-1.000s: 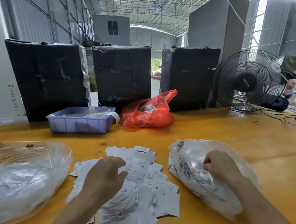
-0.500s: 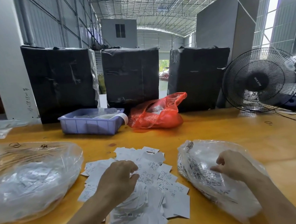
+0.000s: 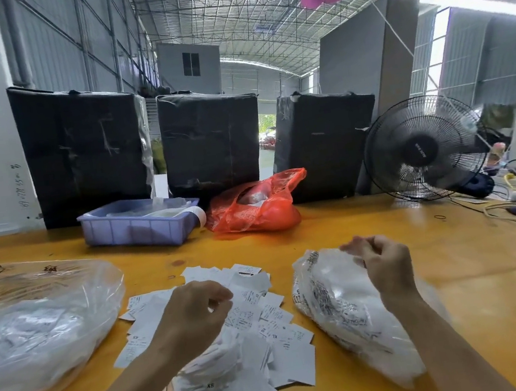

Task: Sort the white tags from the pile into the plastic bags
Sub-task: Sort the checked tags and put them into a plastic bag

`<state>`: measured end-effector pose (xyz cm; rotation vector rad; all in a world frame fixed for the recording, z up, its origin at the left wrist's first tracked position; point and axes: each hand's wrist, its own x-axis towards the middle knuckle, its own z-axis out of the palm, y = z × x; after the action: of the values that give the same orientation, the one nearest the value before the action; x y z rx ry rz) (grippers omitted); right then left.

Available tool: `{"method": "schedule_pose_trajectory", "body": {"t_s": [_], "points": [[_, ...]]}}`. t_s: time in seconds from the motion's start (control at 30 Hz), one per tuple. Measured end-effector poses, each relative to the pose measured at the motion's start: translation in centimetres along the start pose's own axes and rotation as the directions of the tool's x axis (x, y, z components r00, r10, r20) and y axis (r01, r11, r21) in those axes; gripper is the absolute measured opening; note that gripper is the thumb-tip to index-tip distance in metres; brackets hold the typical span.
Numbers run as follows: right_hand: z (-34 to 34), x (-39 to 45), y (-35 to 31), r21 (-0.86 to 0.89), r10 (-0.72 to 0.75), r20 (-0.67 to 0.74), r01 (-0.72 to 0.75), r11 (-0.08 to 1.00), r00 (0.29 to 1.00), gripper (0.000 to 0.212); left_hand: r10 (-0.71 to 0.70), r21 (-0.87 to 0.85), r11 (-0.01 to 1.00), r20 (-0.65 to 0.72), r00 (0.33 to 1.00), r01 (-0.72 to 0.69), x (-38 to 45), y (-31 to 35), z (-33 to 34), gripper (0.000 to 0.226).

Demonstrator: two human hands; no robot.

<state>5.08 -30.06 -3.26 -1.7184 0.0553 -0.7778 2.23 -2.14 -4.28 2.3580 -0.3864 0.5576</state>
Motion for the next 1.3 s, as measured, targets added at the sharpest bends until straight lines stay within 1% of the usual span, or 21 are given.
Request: {"method": "schedule_pose_trajectory", "body": {"t_s": [0.03,0.07,0.13,0.17,0.23,0.3,0.4,0.47,0.53,0.6,0.67,0.73,0.77,0.8,0.9,0.97,1.0,1.07,1.1,1.2,1.3], "points": [[0.4,-0.3,-0.8,0.165,0.066,0.009,-0.066,0.984,0.998,0.018,0.000,-0.067,0.998,-0.013,1.000,-0.001,0.0,0.2,0.1,0.012],[1.0,-0.9,-1.7,0.312,0.134,0.068,-0.149,0.938,0.989,0.018,-0.002,-0.133,0.991,-0.027,1.000,-0.001,0.1,0.4,0.2,0.010],[2.5,-2.5,-3.7,0.509,0.243,0.297,-0.368,0.778,0.924,0.018,-0.025,-0.284,0.958,-0.010,1.000,0.021,0.0,1.1,0.1,0.009],[3.4,-3.5,-4.5,0.529,0.273,0.405,-0.467,0.708,0.873,0.020,-0.059,-0.394,0.917,0.033,0.998,0.067,0.0,1.6,0.0,0.017],[5.4,-5.4,-5.8,0.465,0.288,0.529,-0.556,0.689,0.798,0.025,-0.153,-0.594,0.772,0.173,0.973,0.227,0.0,2.4,-0.3,0.044],[7.5,-6.8,-6.7,0.410,0.291,0.559,-0.564,0.717,0.776,0.023,-0.208,-0.690,0.626,0.301,0.931,0.363,0.1,2.7,-0.7,0.065],[10.0,-7.4,-7.3,0.402,0.294,0.546,-0.554,0.730,0.784,0.019,-0.239,-0.712,0.508,0.423,0.874,0.484,0.3,2.5,-1.4,0.081],[11.2,-7.3,-7.0,0.406,0.285,0.557,-0.555,0.726,0.780,0.021,-0.303,-0.723,0.392,0.484,0.821,0.570,0.5,2.1,-1.6,0.080],[11.9,-7.2,-6.3,0.402,0.268,0.589,-0.564,0.722,0.763,0.024,-0.350,-0.737,0.196,0.564,0.748,0.647,0.6,1.7,-1.5,0.076],[12.4,-7.1,-5.4,0.411,0.254,0.632,-0.594,0.692,0.732,0.030,-0.322,-0.736,-0.013,0.644,0.694,0.677,0.8,1.3,-1.5,0.072],[12.7,-7.0,-4.8,0.451,0.228,0.677,-0.640,0.623,0.699,0.030,-0.275,-0.731,-0.140,0.677,0.683,0.668,0.9,0.7,-1.5,0.064],[12.7,-7.0,-4.4,0.497,0.184,0.719,-0.680,0.539,0.671,0.021,-0.262,-0.751,-0.199,0.660,0.705,0.629,0.8,0.5,-1.3,0.049],[12.7,-6.9,-4.3,0.512,0.160,0.734,-0.692,0.509,0.660,0.019,-0.272,-0.778,-0.183,0.627,0.730,0.601,0.8,0.3,-1.2,0.042],[12.8,-6.9,-4.2,0.518,0.140,0.748,-0.703,0.488,0.649,0.020,-0.305,-0.812,-0.117,0.577,0.757,0.571,0.7,0.2,-0.9,0.040],[13.0,-7.0,-3.8,0.509,0.110,0.776,-0.718,0.474,0.622,0.024,-0.433,-0.855,0.156,0.390,0.812,0.494,0.7,-0.3,-0.5,0.030],[13.0,-7.1,-3.6,0.477,0.123,0.774,-0.700,0.531,0.621,0.032,-0.468,-0.843,0.306,0.272,0.841,0.443,0.7,-0.7,-0.6,0.022],[12.9,-7.2,-3.5,0.456,0.128,0.776,-0.689,0.564,0.618,0.042,-0.469,-0.833,0.366,0.219,0.856,0.414,0.7,-0.9,-0.7,0.020],[12.7,-7.3,-3.3,0.403,0.129,0.778,-0.646,0.649,0.615,0.055,-0.452,-0.811,0.454,0.146,0.880,0.368,0.8,-1.4,-1.0,0.018],[12.6,-7.4,-3.2,0.379,0.126,0.771,-0.609,0.697,0.624,0.055,-0.441,-0.794,0.492,0.128,0.888,0.358,0.8,-1.4,-1.1,0.017],[12.3,-7.6,-3.4,0.318,0.131,0.711,-0.482,0.816,0.691,0.030,-0.402,-0.746,0.570,0.112,0.909,0.344,0.8,-1.4,-1.2,0.014],[11.9,-8.0,-3.8,0.278,0.146,0.655,-0.417,0.865,0.741,0.007,-0.361,-0.723,0.602,0.131,0.923,0.339,0.7,-1.4,-1.4,0.009]]}}
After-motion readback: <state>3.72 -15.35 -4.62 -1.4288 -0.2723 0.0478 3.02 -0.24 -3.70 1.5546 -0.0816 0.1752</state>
